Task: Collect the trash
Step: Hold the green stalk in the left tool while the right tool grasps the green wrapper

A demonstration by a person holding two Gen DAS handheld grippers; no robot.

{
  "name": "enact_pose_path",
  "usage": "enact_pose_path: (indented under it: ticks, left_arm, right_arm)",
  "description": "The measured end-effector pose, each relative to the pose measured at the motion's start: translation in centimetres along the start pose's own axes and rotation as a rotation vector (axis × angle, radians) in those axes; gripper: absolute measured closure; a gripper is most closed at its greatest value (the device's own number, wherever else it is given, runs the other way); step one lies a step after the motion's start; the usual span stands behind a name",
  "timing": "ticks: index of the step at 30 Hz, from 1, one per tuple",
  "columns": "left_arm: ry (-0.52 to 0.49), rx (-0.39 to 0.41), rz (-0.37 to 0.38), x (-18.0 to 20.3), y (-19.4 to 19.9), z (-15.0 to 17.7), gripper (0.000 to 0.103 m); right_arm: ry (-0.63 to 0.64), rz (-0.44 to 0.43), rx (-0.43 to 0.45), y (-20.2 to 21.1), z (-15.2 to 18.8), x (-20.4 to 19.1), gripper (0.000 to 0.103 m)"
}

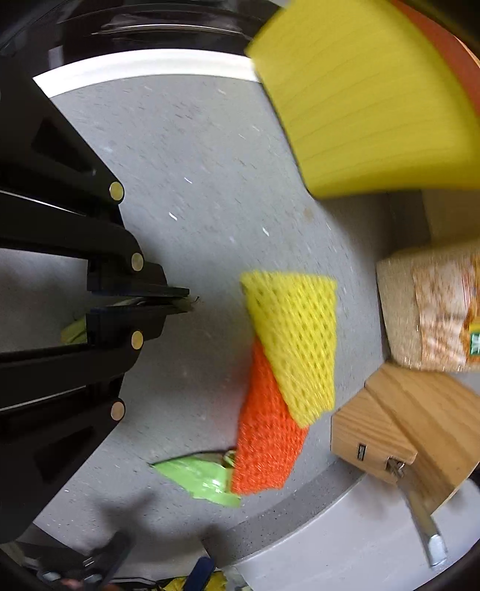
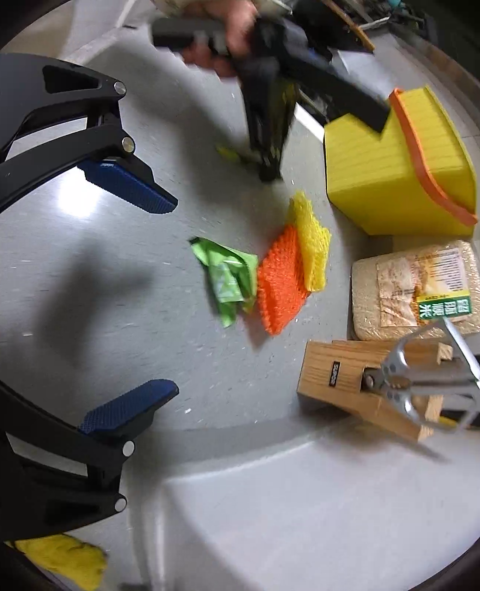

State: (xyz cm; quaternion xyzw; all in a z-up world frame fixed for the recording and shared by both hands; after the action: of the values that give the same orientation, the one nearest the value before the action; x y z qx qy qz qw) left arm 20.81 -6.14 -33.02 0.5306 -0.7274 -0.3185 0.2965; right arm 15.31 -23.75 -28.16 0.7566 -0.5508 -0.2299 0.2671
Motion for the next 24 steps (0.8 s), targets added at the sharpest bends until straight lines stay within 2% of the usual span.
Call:
enact_pose_path:
  ticks: [8, 9, 10, 11, 12, 16, 20, 24]
  left_arm:
    - [0.057, 0.013, -0.026, -1.9, 2.7, 2.2, 0.098]
    - [0.065, 0.017, -0.029, -2.1, 3.1, 2.4, 0.098]
    - [0.069, 0.019, -0.032, -2.3, 3.4, 2.5, 0.098]
    - [0.072, 0.023, -0.037, -2.5, 3.7, 2.5, 0.098]
    - [0.075, 0.03, -0.043, -2.8, 4.1, 2.5, 0.098]
    - [0.084, 0.062, -0.051, -3.4, 6.0, 2.2, 0.098]
    - [0.093, 0.143, -0.057, -4.2, 9.2, 1.1, 0.098]
    - [0.131, 0.277, -0.067, -6.2, 13.8, -2.0, 0.098]
  right_arm:
    - [-0.024, -0.019, -0.047, -5.1, -1.8, -1.6, 0.016]
    - [-0.029, -0.027, -0.062, -5.8, -1.8, -1.7, 0.023]
    - [-0.033, -0.036, -0.08, -6.3, -1.7, -1.7, 0.041]
    - [-0.042, -0.045, -0.113, -6.9, -1.3, -1.7, 0.052]
    - [-0.05, -0.051, -0.107, -6.9, -1.3, -1.7, 0.063]
    - [-0.05, -0.065, -0.102, -6.1, -0.9, -1.9, 0.081]
    - [-0.045, -0.118, -0.04, -2.5, -0.8, -2.9, 0.083]
    - [-0.054, -0.141, 0.023, 1.5, -0.9, -2.8, 0.084]
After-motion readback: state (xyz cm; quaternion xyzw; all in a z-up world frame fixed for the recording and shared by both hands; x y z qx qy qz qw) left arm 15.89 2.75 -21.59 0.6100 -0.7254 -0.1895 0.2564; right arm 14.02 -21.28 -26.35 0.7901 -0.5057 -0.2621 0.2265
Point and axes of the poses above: each gripper's, at about its wrist camera, not at the fingertips, and y roughly against the way its jaws point, x to its right, z to its underside, the point moved 5 cm from there along -y, roughly the way its jaws point, and after that the axes turned 13 degrees about x, right-handed, at the moved point
